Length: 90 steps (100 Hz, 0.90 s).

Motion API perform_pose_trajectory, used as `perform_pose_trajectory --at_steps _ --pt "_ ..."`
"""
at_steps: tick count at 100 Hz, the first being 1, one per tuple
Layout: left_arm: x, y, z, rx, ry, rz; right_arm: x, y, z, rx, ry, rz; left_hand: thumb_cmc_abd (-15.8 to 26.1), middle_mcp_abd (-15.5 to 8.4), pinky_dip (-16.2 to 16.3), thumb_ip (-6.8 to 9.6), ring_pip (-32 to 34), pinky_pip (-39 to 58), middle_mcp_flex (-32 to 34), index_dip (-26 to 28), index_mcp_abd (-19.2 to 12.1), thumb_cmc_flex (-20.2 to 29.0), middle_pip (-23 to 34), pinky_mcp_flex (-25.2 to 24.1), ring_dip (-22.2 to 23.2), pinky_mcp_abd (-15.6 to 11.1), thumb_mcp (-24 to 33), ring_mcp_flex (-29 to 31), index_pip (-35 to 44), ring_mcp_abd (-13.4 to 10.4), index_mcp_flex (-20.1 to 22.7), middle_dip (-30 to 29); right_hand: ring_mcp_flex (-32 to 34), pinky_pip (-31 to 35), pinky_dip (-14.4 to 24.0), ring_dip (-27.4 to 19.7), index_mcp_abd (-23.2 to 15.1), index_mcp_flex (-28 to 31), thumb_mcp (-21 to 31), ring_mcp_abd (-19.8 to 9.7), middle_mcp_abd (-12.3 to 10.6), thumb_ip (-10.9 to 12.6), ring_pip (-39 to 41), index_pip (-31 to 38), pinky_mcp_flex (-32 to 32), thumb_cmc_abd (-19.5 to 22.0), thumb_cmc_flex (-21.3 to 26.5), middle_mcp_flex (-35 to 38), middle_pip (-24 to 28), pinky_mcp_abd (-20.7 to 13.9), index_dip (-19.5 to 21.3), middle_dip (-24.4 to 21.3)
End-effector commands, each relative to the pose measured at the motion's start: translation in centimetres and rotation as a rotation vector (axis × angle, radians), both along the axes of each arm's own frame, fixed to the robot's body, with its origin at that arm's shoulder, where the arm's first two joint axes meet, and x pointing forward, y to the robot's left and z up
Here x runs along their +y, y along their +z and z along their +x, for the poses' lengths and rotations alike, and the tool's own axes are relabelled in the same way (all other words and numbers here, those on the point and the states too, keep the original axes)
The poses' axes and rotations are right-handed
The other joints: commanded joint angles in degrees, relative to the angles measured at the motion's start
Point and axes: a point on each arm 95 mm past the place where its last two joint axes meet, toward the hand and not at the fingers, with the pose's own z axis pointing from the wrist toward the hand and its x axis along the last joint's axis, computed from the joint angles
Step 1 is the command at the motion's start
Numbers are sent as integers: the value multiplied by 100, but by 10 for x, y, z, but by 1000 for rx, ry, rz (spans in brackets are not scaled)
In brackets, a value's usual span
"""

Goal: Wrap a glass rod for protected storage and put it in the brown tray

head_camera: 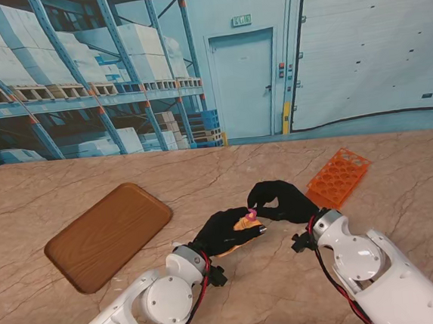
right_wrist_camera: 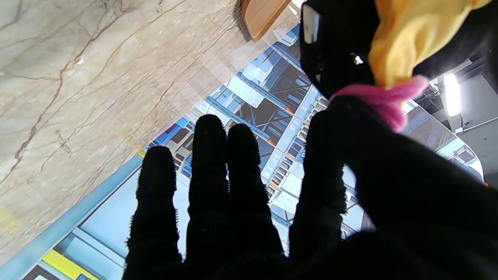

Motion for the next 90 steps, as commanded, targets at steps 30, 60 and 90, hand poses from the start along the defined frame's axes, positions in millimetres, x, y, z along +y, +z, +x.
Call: perform_pose_trajectory --at_steps 30,60,90 --pt "-2 -1 -2 39 25 -19 7 0 -9 -45 29 -15 1895 48 5 95 386 1445 -47 148 57 -277 182 110 191 -125 -1339 143 -135 208 275 130 -122 -32 120 55 179 -273 -111 -114 -71 100 33 -96 -35 -722 -183 -159 -57 -121 -6 13" --pt "-2 -1 -3 45 40 -13 5 1 -12 -69 28 -21 2131 119 26 -122 400 1445 -19 123 123 1181 187 99 189 -3 -1240 142 -170 334 267 99 -133 -55 121 54 239 -277 -145 -125 -80 145 17 -224 -36 -755 -228 -186 -62 -124 88 18" --pt "-2 -1 -2 51 33 -30 -2 1 -15 -85 9 -47 1588 322 -49 1286 402 1445 -262 -428 11 -372 129 100 184 -50 1517 142 -642 334 -211 128 -196 -97 123 43 289 -327 -190 -132 -77 199 -34 -373 -64 -699 -280 -265 -117 -139 165 7"
